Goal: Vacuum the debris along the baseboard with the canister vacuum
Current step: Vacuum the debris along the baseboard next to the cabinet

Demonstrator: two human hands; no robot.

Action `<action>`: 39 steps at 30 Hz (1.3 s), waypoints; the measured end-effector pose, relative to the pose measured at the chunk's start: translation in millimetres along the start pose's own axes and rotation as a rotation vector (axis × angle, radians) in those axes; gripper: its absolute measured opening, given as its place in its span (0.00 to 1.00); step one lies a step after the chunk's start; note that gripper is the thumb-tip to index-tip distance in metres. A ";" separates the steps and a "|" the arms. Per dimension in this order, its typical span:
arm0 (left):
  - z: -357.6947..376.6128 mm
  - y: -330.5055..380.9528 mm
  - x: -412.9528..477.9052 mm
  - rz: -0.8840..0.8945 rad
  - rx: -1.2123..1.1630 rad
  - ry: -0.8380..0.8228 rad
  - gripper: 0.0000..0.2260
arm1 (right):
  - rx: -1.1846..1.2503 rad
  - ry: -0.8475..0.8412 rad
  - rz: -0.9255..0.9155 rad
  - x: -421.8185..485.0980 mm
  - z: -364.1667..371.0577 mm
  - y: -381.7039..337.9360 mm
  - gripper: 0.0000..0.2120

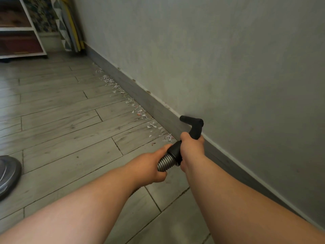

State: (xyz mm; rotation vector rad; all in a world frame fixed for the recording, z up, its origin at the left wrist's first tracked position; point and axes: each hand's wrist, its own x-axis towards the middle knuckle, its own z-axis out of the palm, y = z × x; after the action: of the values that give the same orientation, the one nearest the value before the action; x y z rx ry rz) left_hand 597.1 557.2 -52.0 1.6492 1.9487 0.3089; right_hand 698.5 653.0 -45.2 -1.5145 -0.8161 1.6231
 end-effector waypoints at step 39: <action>-19.0 23.6 18.1 -0.102 0.010 -0.011 0.40 | -0.225 -0.058 0.077 25.2 7.5 -34.1 0.32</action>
State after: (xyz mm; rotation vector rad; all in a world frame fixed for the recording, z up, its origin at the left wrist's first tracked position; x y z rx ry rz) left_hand 604.7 583.1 -29.2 1.5477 2.0211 0.2511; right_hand 694.2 692.4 -28.2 -1.6788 -1.0120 1.6827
